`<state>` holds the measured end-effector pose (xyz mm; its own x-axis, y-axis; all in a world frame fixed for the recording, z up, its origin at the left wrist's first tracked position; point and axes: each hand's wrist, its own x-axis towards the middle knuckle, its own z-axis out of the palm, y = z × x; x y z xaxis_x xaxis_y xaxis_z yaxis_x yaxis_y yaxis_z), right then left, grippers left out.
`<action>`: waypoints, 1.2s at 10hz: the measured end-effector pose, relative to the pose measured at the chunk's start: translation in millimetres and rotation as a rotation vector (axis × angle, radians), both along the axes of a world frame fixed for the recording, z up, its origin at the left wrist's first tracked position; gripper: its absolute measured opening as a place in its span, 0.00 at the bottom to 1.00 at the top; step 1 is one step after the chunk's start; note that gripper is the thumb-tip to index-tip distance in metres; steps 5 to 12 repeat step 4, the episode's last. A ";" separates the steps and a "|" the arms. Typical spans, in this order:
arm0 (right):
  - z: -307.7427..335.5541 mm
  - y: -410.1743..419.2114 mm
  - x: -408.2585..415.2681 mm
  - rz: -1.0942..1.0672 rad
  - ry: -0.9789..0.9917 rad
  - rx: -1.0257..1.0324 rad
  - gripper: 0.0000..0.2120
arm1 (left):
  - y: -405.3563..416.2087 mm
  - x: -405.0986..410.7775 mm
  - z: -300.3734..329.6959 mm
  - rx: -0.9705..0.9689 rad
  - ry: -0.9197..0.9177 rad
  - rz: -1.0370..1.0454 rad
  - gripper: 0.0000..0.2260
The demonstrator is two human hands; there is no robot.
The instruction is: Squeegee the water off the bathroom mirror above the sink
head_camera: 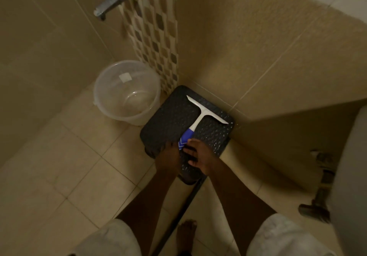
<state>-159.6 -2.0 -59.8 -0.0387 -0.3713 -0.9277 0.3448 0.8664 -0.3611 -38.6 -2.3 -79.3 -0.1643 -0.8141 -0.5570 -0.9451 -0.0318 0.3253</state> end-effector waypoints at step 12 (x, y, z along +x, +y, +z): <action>60.8 17.1 -6.6 0.128 0.189 -0.071 0.25 | 8.9 2.0 74.0 0.048 0.006 -0.047 0.23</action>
